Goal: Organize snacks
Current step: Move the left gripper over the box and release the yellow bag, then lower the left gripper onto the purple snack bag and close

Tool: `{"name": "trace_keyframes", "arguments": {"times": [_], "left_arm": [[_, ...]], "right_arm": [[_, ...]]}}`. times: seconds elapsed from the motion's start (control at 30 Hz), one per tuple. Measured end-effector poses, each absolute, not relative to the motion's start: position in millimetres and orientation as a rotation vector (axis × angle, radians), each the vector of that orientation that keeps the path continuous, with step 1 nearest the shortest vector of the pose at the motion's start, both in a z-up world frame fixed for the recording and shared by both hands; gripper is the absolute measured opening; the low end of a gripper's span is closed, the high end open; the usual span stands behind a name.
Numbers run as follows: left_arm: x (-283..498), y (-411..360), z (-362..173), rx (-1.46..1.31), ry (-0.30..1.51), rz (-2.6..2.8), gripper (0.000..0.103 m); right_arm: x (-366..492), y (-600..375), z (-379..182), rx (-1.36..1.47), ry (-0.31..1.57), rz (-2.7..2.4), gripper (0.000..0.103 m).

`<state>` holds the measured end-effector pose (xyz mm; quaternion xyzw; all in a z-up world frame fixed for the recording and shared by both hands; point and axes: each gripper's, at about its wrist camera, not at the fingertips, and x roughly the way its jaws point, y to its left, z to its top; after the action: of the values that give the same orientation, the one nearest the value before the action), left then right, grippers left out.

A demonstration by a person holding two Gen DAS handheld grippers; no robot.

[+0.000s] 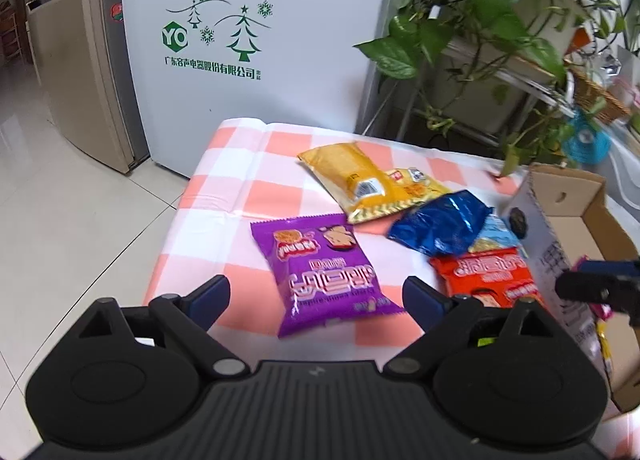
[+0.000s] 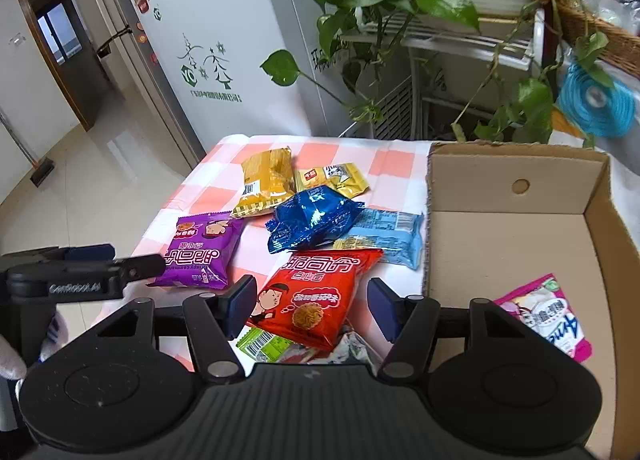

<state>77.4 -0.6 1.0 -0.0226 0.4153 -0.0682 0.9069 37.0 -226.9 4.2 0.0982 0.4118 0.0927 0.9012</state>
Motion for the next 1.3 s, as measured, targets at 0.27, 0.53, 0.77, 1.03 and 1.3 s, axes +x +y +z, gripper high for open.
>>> {"name": "trace_keyframes", "arguments": {"times": [0.27,0.53,0.77,1.03,1.3], "left_arm": [[109,-6,-13,-0.040,0.880,-0.118,0.093],[134,-18,-32,-0.009,0.933,-0.113,0.093],[150,-23,-50,0.009,0.986,-0.116,0.093],[155,-21,-63,0.036,1.008,-0.105,0.097],[152,-23,-65,0.071,0.998,-0.106,0.097]], "right_arm": [[52,-221,-4,0.216,0.888,0.170,0.068],[71,-209,-16,0.183,0.925,0.130,0.081],[86,-194,-30,0.145,0.963,0.117,0.085],[97,-180,-48,0.069,1.006,0.093,0.088],[95,-177,-49,0.043,1.000,0.099,0.079]]}}
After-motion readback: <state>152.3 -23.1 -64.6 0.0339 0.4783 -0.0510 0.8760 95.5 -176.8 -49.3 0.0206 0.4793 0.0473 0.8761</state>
